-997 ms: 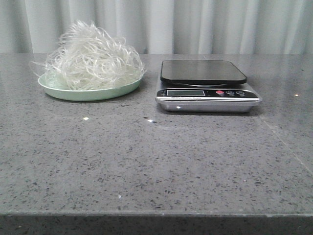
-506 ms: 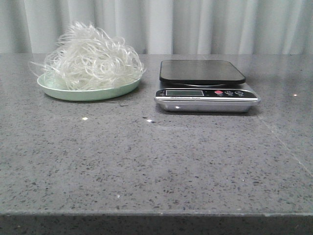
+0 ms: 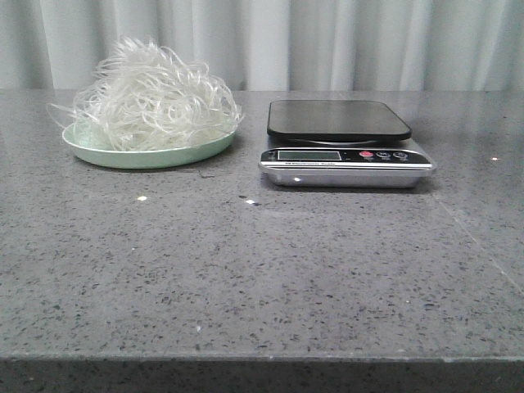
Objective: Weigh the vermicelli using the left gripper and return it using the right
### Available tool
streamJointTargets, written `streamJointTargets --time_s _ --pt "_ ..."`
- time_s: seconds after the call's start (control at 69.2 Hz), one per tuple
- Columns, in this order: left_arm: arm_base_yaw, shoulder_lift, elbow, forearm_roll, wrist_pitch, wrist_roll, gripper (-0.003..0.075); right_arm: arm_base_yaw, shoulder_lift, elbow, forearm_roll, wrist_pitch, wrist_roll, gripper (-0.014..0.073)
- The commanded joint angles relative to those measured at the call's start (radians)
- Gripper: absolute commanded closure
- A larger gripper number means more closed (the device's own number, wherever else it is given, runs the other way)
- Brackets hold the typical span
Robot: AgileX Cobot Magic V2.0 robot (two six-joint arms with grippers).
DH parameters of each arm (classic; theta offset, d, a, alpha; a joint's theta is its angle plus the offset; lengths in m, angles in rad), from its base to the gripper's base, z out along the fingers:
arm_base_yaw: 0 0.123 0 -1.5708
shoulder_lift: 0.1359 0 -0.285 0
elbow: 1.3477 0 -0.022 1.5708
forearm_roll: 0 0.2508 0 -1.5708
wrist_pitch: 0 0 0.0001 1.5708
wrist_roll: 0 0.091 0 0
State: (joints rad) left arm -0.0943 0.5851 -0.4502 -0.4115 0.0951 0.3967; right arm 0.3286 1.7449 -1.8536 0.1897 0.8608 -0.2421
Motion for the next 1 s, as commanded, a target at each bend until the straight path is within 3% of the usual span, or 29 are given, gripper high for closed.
streamJointTargets --time_s 0.0,0.563,0.982 --pt "-0.008 -0.002 -0.027 -0.011 -0.064 -0.006 0.0584 -0.014 -0.142 0.134 -0.002 -0.196 0.007 0.0442" --pt "-0.008 -0.002 -0.027 -0.011 -0.064 -0.006 0.0584 -0.234 -0.753 0.901 0.0 -0.602 0.008 0.0442" --pt "-0.008 -0.002 -0.027 -0.011 -0.064 -0.006 0.0584 -0.243 -1.263 1.332 0.004 -0.787 0.008 0.0442"
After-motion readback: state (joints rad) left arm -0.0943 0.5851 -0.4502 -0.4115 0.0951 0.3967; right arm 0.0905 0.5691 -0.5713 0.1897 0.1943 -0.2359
